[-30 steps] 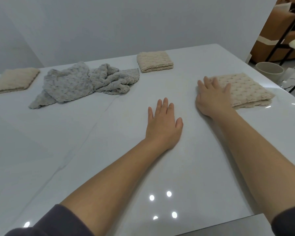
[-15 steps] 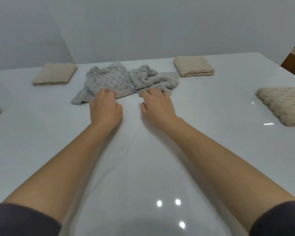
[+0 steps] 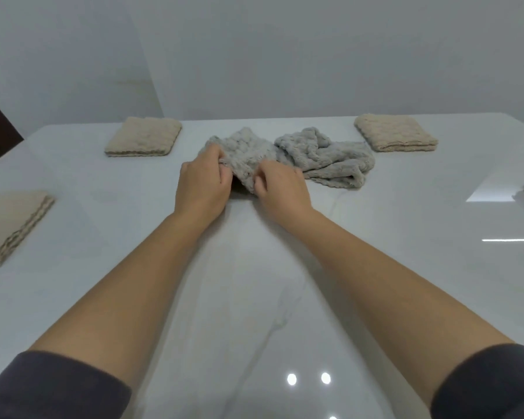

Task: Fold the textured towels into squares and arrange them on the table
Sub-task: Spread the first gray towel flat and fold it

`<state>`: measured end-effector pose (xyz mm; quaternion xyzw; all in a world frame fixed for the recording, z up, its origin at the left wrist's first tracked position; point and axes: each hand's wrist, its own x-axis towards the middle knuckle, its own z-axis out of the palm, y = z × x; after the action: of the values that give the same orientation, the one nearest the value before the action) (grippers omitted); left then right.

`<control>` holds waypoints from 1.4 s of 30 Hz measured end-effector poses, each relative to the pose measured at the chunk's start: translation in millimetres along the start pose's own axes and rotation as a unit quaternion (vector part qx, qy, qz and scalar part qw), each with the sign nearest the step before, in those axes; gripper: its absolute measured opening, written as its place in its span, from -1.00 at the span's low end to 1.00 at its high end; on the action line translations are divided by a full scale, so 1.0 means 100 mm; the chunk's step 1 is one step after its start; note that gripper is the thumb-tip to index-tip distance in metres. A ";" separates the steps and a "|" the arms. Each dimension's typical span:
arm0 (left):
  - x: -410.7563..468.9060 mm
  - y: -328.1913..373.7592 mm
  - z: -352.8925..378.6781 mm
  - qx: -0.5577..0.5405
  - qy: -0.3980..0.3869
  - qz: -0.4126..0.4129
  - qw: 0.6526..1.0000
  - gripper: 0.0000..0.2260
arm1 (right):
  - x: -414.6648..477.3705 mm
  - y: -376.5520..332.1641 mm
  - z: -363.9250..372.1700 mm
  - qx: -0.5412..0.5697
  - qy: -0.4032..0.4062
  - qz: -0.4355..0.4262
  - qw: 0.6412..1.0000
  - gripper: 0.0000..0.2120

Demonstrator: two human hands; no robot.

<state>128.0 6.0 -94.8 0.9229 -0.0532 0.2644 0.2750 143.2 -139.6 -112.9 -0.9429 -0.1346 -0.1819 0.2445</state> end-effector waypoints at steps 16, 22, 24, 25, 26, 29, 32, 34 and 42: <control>-0.59 -0.12 -0.85 0.096 -0.070 -0.016 0.993 -0.74 | -0.62 -0.35 -0.57 0.210 0.032 0.044 0.976 -0.90; -0.88 -0.22 -1.24 -0.108 0.007 -0.134 0.985 -0.88 | -0.91 -0.24 -1.07 0.362 0.056 0.087 0.926 -0.63; -0.94 -0.19 -1.37 -0.213 -0.003 -0.141 0.967 -0.83 | -1.00 -0.24 -1.26 0.411 0.053 0.096 0.905 -0.71; -0.96 -0.16 -1.45 -0.255 -0.013 -0.138 0.957 -0.79 | -1.03 -0.23 -1.35 0.425 0.055 0.105 0.898 -0.78; -0.98 -0.14 -1.53 -0.290 -0.024 -0.137 0.947 -0.75 | -1.05 -0.23 -1.45 0.437 0.059 0.114 0.890 -0.82; -0.99 -0.01 -1.74 -0.407 -0.046 -0.148 0.900 -0.80 | -1.13 -0.27 -1.74 0.473 0.060 0.129 0.870 -0.86; -0.98 0.16 -1.87 -0.486 -0.056 -0.171 0.855 -0.90 | -1.21 -0.30 -1.97 0.485 0.052 0.144 0.861 -0.89; -0.96 0.25 -1.89 -0.513 -0.060 -0.189 0.835 -0.87 | -1.24 -0.27 -2.10 0.489 0.030 0.154 0.858 -0.81; -0.69 0.15 -1.38 -0.266 -0.164 -0.263 0.913 -0.85 | -1.03 0.28 -1.58 0.299 -0.006 0.235 0.925 -0.79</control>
<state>2.5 64.1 -25.6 0.8266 0.0790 0.0030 0.5572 16.5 -260.7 -37.5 -0.8317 0.0411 -0.0649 0.5500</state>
